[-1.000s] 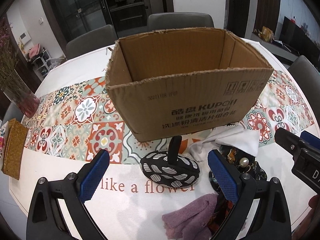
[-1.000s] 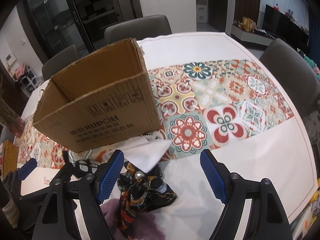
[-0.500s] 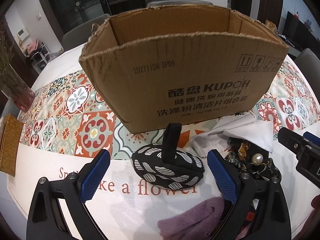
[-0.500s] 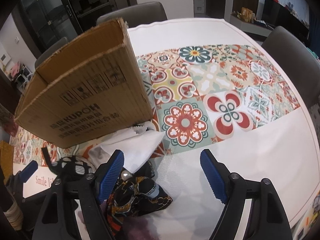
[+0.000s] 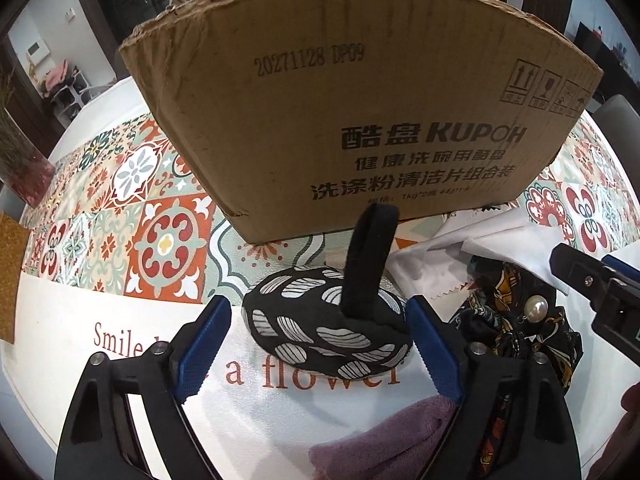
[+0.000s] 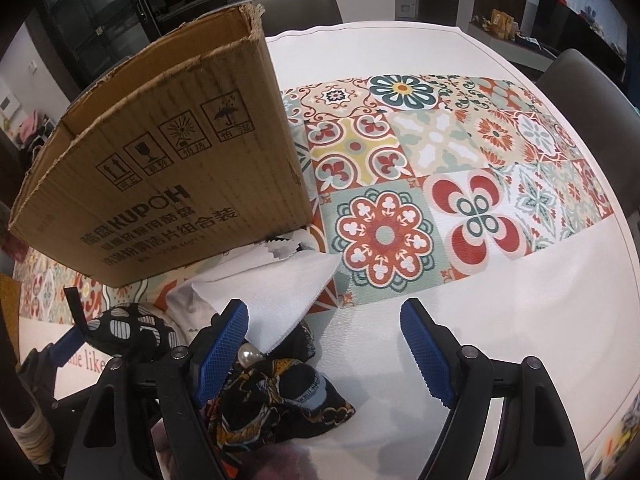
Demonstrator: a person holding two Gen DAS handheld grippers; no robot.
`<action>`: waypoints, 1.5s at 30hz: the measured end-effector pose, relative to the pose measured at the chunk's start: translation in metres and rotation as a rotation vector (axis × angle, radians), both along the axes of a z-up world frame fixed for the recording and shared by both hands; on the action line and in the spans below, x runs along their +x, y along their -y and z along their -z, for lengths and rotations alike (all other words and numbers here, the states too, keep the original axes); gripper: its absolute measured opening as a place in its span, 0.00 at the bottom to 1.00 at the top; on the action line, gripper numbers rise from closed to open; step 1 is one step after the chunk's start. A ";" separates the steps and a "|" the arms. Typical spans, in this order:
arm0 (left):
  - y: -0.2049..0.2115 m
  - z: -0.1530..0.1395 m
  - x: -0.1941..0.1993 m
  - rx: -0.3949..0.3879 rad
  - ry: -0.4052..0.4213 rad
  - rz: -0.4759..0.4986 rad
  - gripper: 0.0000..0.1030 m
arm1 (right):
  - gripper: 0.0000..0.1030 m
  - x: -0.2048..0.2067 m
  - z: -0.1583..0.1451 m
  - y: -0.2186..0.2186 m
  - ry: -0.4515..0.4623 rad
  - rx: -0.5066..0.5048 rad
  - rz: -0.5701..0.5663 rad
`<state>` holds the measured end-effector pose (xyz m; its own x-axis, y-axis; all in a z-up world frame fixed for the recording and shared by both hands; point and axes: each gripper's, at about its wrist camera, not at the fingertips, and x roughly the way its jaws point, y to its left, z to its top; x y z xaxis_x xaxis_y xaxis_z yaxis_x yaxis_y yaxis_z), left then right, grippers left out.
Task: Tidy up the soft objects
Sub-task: 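Grasp the black-and-white pouch's strap with the left tool while the right tool grasps the white cloth, then lift the black-and-white pouch with the left tool while the right tool lifts the white cloth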
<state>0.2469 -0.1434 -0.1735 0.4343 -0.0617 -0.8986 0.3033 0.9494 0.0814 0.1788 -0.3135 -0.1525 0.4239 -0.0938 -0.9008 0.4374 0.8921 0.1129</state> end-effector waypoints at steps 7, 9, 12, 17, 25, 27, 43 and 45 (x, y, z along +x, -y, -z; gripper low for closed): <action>-0.012 0.008 0.006 -0.043 -0.018 -0.001 0.78 | 0.77 0.015 0.006 -0.007 -0.009 0.002 -0.041; -0.013 0.011 0.007 -0.038 -0.014 0.006 0.76 | 0.77 0.019 0.009 -0.009 -0.014 0.001 -0.049; -0.014 0.014 0.009 -0.033 -0.009 0.012 0.72 | 0.77 0.025 0.014 -0.010 -0.023 0.010 -0.057; -0.014 0.016 0.010 -0.034 -0.009 0.018 0.69 | 0.77 0.035 0.027 -0.009 -0.047 0.023 -0.067; -0.011 0.017 0.013 -0.036 -0.011 0.023 0.61 | 0.32 0.042 0.037 -0.015 -0.061 0.045 -0.091; -0.009 0.017 0.011 -0.030 -0.008 0.031 0.54 | 0.21 0.040 0.038 -0.014 -0.057 0.065 -0.087; -0.012 0.001 0.002 -0.010 0.019 0.034 0.23 | 0.08 0.014 0.002 -0.022 0.035 0.020 -0.066; -0.011 -0.006 -0.003 -0.017 0.034 0.034 0.23 | 0.08 0.011 -0.004 -0.023 0.047 0.017 -0.065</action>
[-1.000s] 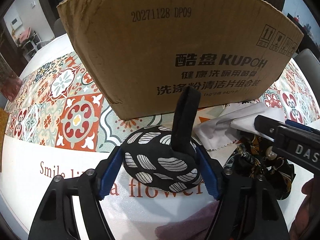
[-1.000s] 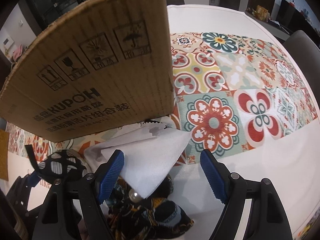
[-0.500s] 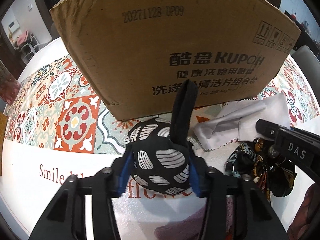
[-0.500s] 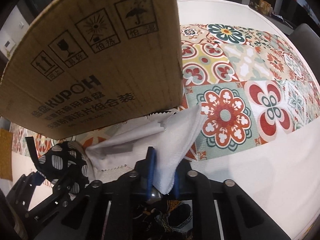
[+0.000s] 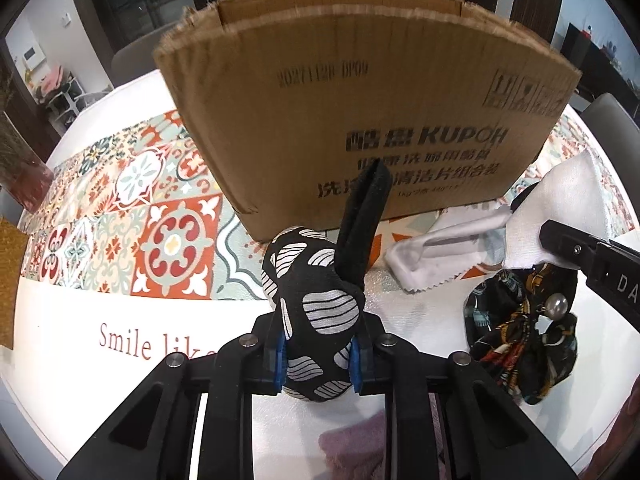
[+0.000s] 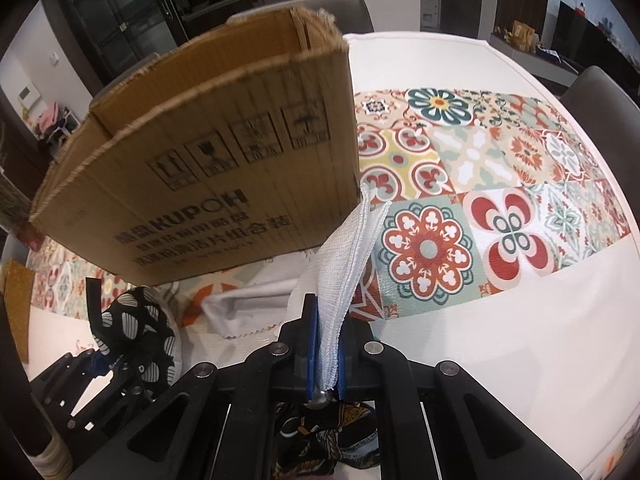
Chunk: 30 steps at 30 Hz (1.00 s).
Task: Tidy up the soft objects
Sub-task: 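Lift the black-and-white pouch with the left tool while the right tool lifts the white cloth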
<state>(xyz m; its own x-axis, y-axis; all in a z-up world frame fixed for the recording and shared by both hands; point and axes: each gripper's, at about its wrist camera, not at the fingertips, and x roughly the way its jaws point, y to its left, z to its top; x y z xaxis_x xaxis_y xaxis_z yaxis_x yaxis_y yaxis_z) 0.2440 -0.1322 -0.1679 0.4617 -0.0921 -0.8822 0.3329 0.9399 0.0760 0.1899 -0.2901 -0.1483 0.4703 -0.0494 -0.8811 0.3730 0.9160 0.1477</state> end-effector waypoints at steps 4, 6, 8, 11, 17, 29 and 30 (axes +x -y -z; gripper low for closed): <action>-0.004 -0.013 -0.010 -0.016 0.023 -0.002 0.23 | 0.08 -0.005 -0.017 0.000 0.031 0.007 0.005; -0.005 -0.018 -0.013 -0.023 0.032 -0.002 0.23 | 0.08 -0.009 -0.024 0.001 0.043 0.012 0.007; -0.004 -0.023 -0.020 -0.032 0.042 -0.001 0.23 | 0.08 -0.012 -0.029 0.005 0.057 0.010 0.008; -0.003 -0.034 -0.024 -0.045 0.059 -0.002 0.23 | 0.08 -0.016 -0.041 0.003 0.082 0.003 0.009; -0.013 -0.048 -0.030 -0.067 0.089 -0.010 0.23 | 0.07 -0.024 -0.062 -0.006 0.127 -0.043 -0.004; -0.018 -0.061 -0.042 -0.080 0.095 -0.025 0.23 | 0.08 -0.037 -0.068 -0.022 0.129 -0.038 -0.034; -0.019 -0.060 -0.042 -0.081 0.094 -0.027 0.23 | 0.09 -0.037 -0.068 -0.024 0.127 -0.041 -0.037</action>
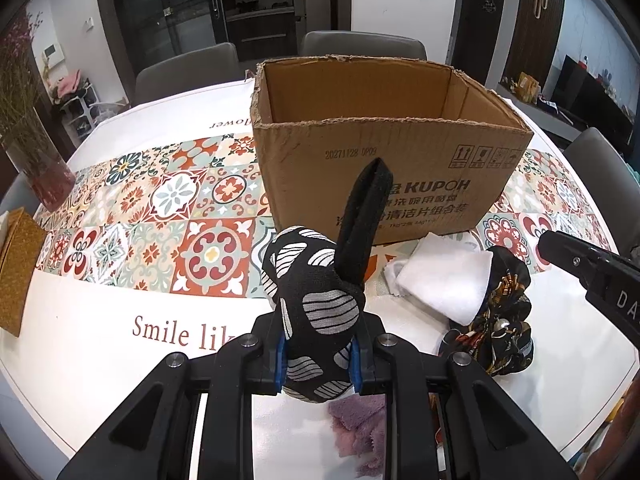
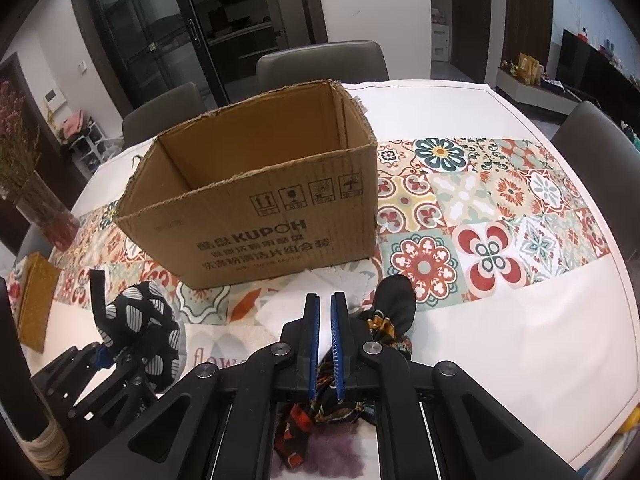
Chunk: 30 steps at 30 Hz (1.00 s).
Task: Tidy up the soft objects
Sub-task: 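Lift the black-and-white pouch with the left tool while the right tool lifts the white cloth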
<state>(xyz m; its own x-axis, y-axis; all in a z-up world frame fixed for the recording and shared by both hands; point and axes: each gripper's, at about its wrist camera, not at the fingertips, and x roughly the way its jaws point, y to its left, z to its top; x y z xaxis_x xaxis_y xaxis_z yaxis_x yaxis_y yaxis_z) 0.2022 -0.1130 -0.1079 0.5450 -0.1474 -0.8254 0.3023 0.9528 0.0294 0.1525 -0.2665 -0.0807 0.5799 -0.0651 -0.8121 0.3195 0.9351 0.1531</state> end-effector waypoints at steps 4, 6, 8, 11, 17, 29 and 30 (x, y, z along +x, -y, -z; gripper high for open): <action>-0.004 0.003 0.002 0.001 -0.008 -0.008 0.23 | 0.28 0.002 0.004 -0.003 -0.021 -0.006 -0.005; -0.007 0.005 0.003 0.001 -0.012 -0.014 0.23 | 0.54 0.005 0.008 -0.003 -0.036 0.000 -0.004; -0.010 0.008 0.005 0.003 -0.018 -0.022 0.23 | 0.60 0.006 0.012 -0.005 -0.043 -0.007 -0.001; -0.015 0.012 0.008 0.002 -0.030 -0.033 0.23 | 0.63 0.010 0.018 -0.009 -0.055 -0.017 -0.010; -0.023 0.024 0.014 0.010 -0.057 -0.058 0.23 | 0.64 0.024 0.039 -0.019 -0.117 -0.021 -0.053; -0.026 0.044 0.028 0.024 -0.099 -0.073 0.23 | 0.63 0.046 0.077 -0.033 -0.230 -0.050 -0.117; -0.026 0.045 0.029 0.025 -0.102 -0.074 0.23 | 0.64 0.047 0.079 -0.033 -0.236 -0.051 -0.117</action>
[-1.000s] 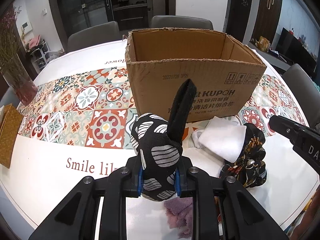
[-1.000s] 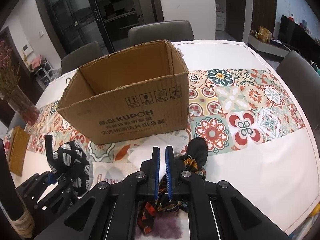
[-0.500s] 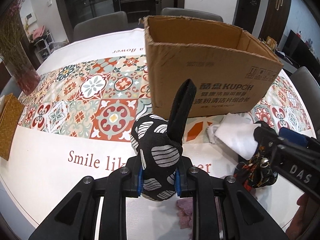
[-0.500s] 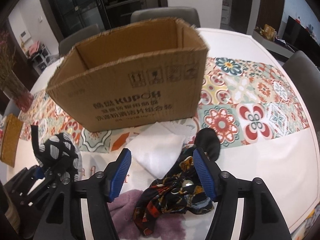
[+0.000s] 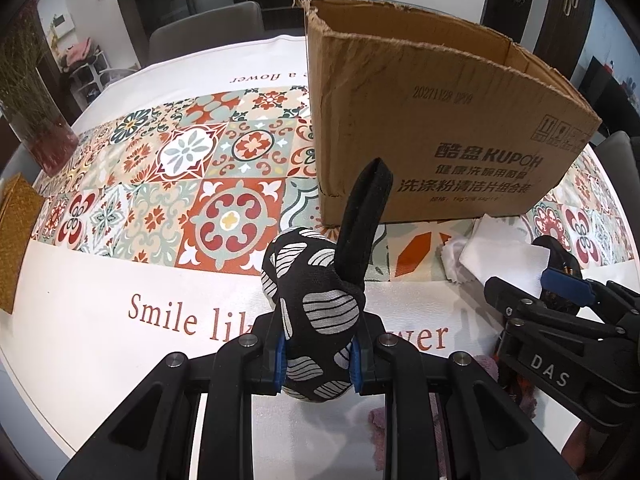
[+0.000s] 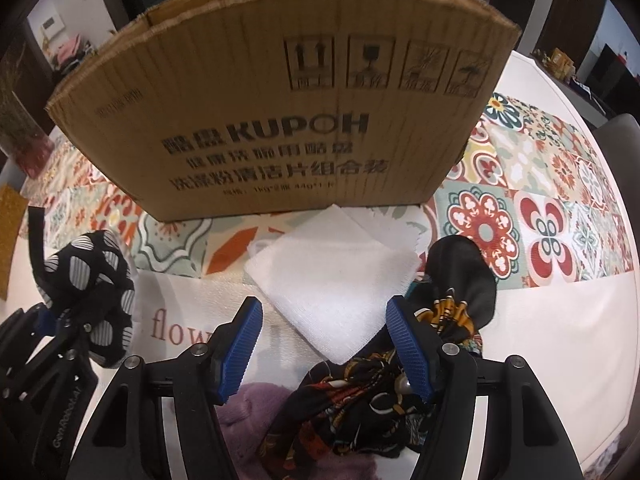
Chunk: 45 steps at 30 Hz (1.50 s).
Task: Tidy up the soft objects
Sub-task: 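Lift the black-and-white pouch with the left tool while the right tool lifts the white cloth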
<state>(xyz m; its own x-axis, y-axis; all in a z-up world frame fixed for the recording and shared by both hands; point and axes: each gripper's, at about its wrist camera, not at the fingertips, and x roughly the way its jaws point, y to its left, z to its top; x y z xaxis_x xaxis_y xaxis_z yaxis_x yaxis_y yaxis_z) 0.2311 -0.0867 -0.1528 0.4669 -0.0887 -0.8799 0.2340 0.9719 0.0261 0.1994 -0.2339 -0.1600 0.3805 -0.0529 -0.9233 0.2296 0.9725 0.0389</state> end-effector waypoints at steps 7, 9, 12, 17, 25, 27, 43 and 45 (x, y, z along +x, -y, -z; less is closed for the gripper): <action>-0.001 0.006 0.005 0.006 -0.014 -0.006 0.23 | 0.63 0.008 0.017 -0.005 -0.041 -0.016 -0.009; -0.001 0.007 0.006 0.006 -0.018 -0.008 0.23 | 0.63 0.010 0.021 -0.010 -0.050 -0.031 -0.015; -0.001 0.009 0.007 0.008 -0.023 -0.007 0.23 | 0.63 0.012 0.027 -0.013 -0.060 -0.052 -0.017; 0.000 0.012 0.008 0.011 -0.028 -0.001 0.23 | 0.63 0.015 0.036 -0.017 -0.073 -0.092 -0.017; 0.001 0.010 0.008 0.007 -0.024 0.004 0.23 | 0.16 0.020 0.039 -0.007 -0.047 -0.036 0.013; 0.001 0.008 0.007 0.007 -0.019 0.005 0.23 | 0.11 0.020 0.037 -0.002 -0.044 -0.008 0.022; 0.000 -0.028 -0.009 -0.014 0.066 0.009 0.23 | 0.07 -0.010 -0.021 0.001 0.087 0.021 0.023; -0.001 -0.035 -0.012 -0.019 0.081 0.010 0.23 | 0.07 -0.020 -0.028 -0.002 0.101 0.018 0.020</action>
